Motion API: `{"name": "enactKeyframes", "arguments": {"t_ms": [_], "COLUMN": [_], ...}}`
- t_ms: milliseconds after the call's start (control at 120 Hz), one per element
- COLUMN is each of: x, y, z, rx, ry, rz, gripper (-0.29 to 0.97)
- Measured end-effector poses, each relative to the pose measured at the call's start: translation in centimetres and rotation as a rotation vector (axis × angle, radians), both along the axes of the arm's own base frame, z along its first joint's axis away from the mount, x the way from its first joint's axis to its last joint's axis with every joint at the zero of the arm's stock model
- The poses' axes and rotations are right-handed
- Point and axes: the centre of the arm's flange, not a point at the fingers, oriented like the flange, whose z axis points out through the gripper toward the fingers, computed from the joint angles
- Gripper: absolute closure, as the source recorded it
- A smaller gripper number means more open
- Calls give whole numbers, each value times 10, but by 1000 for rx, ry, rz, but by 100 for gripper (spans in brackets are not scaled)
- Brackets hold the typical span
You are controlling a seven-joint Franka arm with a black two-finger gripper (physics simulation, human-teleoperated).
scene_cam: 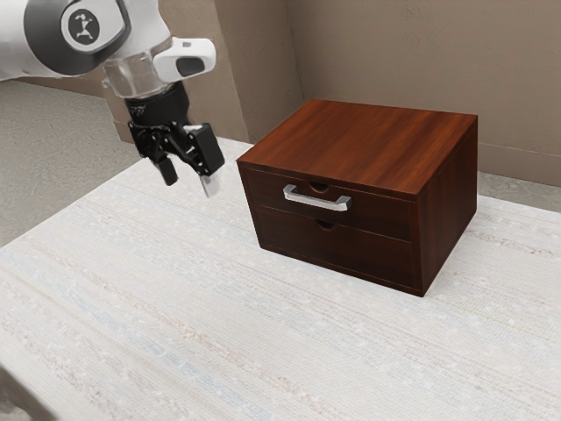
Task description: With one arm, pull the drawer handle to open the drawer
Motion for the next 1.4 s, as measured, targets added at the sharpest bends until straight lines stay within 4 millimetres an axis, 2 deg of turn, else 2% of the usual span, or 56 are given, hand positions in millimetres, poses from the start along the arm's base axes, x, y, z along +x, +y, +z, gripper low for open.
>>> {"name": "enactKeyframes", "arguments": {"t_ms": [100,192,267,358,433,617,692,817,942,1117,1250,1350,1400], "x": [-3,-2,1,5,-3,-26,-28,-25,-26,-28,-26,-36,-35], "y": [22,33,34,24,7,-51,-75,-109,-142,-188,-222,-240,-236], "z": [-13,-21,-29,-32,-18,19,18,8,8,11,2,7,1], "rx": [-5,-9,-10,-12,-24,-101,-90,-25,-7,-40,-64,-92,-100], "ry": [17,26,37,40,27,26,55,87,76,23,-25,-60,-70], "rz": [24,29,18,-8,23,220,344,530,698,877,972,1030,1079], "gripper": [2,2,2,2,2,3,7,5,4,3,3,4,4]}}
